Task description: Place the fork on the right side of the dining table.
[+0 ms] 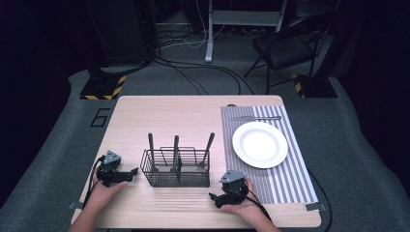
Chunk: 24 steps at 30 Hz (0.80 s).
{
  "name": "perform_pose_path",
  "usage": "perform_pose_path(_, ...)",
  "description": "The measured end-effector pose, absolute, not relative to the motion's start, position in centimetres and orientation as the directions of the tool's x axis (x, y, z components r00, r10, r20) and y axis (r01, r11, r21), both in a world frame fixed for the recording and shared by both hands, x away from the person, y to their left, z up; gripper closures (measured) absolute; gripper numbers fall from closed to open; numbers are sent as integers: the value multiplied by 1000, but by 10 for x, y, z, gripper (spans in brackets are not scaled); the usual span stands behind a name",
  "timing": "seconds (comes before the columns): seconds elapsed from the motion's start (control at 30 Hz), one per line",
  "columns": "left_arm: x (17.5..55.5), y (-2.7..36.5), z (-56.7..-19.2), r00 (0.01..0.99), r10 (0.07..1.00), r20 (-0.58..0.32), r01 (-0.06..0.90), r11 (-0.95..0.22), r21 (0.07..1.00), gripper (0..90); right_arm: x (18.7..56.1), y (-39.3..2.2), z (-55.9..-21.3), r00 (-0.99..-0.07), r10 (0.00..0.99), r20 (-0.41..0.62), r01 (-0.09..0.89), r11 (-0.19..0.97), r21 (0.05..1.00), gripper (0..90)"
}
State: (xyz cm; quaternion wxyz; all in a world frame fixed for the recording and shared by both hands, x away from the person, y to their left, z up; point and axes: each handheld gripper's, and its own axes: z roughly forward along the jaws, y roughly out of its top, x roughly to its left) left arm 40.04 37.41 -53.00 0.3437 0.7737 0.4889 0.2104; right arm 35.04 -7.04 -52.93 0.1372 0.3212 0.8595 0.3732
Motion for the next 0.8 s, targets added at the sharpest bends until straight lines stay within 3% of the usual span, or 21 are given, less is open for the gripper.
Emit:
perform_pose_path(0.57, 400, 374, -530, 433, 901, -11, 612, -285, 738, 108, 350, -72, -529, -749, 662, 3, 450, 506, 736, 149)
perform_pose_path(0.8, 400, 374, -530, 433, 901, -10, 612, -286, 737, 108, 349, -73, -525, -747, 664, 4, 459, 512, 726, 246)
